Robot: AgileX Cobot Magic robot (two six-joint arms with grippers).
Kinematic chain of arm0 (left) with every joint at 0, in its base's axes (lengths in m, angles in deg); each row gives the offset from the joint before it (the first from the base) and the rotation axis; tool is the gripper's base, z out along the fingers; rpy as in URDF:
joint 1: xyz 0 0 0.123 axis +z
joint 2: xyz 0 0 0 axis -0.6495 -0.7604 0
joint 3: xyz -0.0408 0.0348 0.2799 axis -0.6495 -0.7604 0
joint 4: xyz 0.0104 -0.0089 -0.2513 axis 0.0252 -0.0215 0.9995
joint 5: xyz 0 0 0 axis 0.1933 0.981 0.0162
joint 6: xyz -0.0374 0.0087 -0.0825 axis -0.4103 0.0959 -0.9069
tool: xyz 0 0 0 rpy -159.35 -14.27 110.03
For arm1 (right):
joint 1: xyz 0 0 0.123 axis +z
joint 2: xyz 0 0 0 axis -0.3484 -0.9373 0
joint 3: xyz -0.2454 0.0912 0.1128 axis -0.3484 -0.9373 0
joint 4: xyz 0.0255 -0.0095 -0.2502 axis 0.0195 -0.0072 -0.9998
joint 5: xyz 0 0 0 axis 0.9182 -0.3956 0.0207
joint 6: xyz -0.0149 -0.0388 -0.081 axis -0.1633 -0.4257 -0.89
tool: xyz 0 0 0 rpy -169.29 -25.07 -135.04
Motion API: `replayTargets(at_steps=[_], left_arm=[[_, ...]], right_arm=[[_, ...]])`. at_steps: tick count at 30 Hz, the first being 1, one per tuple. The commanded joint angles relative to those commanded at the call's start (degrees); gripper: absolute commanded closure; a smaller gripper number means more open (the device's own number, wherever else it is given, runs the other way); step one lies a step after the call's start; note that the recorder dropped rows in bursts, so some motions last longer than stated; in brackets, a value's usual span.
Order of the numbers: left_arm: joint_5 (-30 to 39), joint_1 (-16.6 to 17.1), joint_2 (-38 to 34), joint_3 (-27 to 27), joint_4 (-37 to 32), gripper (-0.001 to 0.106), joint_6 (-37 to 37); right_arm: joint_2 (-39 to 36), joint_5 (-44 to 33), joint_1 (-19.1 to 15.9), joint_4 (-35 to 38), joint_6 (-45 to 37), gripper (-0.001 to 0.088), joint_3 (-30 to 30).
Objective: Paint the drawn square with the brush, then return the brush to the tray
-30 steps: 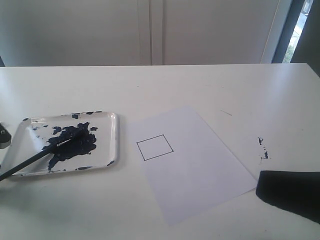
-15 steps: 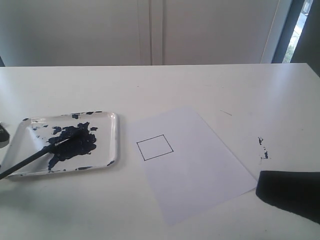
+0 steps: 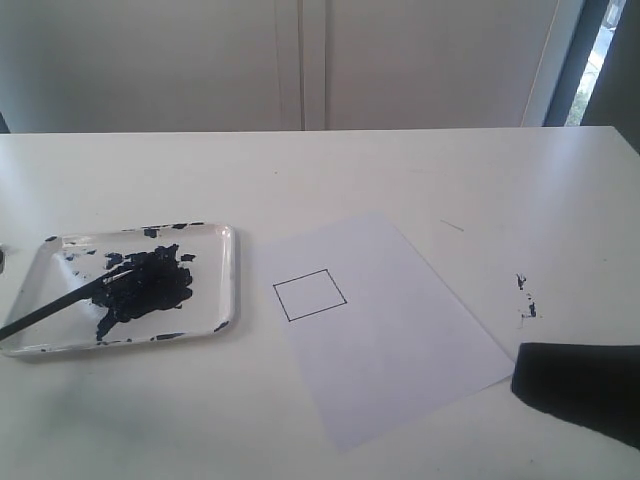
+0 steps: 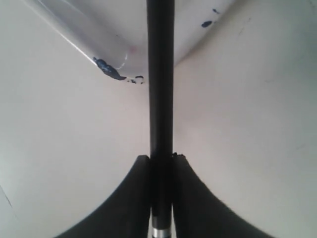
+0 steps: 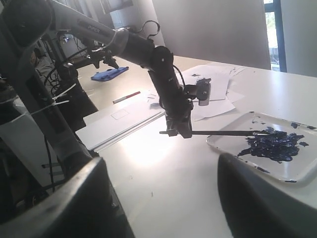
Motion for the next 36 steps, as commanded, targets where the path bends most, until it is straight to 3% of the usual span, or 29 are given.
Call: replayTargets(at_steps=[5, 11, 15, 20, 31, 36], left_arm=[[2.40, 0.00, 3.50, 0.00, 3.04, 0.105, -1.79], [4.01, 0.00, 8.08, 0.10, 14.55, 0.105, -3.49], [6.02, 0.00, 9.45, 0.10, 21.04, 0.105, -9.81], [10.62, -1.76, 9.60, 0.10, 20.91, 0.105, -15.75], [9.53, -15.29, 9.69, 0.10, 19.90, 0.105, -36.24], [3.29, -23.29, 9.69, 0.10, 17.43, 0.105, -54.45]], right_arm=[[0.00, 0.00, 0.00, 0.00, 0.00, 0.0268, 0.00], [0.00, 0.13, 0.00, 0.00, 0.00, 0.0268, 0.00], [0.00, 0.52, 0.00, 0.00, 0.00, 0.0268, 0.00], [0.00, 1.31, 0.00, 0.00, 0.00, 0.0268, 0.00], [0.00, 2.56, 0.00, 0.00, 0.00, 0.0268, 0.00], [0.00, 3.20, 0.00, 0.00, 0.00, 0.0268, 0.00]])
